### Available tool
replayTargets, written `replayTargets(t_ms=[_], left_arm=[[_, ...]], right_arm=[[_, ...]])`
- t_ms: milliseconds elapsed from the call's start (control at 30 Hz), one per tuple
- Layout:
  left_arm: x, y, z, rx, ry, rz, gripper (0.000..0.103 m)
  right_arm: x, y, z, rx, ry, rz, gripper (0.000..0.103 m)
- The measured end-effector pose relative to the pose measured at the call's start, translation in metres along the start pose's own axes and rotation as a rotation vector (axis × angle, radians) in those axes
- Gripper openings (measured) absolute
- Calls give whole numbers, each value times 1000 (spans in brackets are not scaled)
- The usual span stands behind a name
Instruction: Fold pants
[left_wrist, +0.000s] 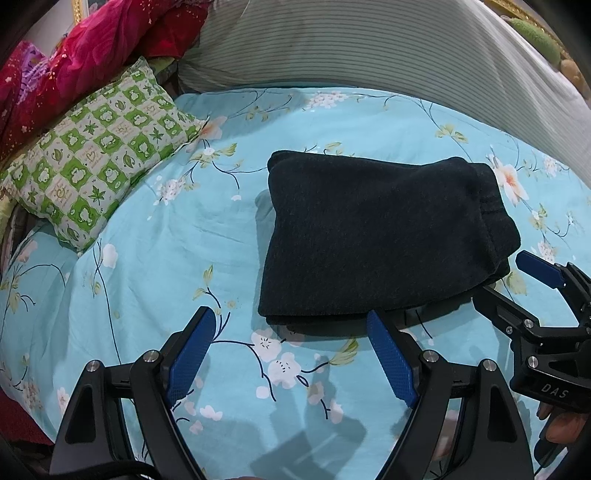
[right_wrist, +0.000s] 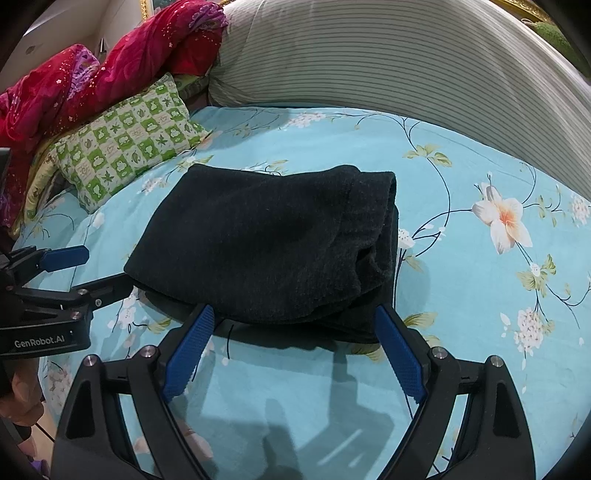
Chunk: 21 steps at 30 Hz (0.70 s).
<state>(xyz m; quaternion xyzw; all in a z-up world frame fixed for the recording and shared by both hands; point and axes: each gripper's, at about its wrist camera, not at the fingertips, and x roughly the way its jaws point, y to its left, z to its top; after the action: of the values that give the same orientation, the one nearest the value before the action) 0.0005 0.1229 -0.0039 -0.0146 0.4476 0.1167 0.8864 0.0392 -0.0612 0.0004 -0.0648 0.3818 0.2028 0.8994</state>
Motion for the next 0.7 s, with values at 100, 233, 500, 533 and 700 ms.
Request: replayTargets(t_ms=[100,233,500,533,700], left_arm=[[0,0,0,1,-1,-1,84],[0,-1,1,3,-2,-2,84],[-1,-1,1,2,-1,-2,84],[0,-1,1,2,-2,-2,84],[-1,-1,1,4,-2,-4,84]], right_arm=[[-1,1,0,2,-1,-2,88],[0,0,0,2,0,1,88],[-1,0,1,2,-1,0,88],[-1,0,2,2,-2,-1,88],[-3,-2,3,5,-6,-5,89]])
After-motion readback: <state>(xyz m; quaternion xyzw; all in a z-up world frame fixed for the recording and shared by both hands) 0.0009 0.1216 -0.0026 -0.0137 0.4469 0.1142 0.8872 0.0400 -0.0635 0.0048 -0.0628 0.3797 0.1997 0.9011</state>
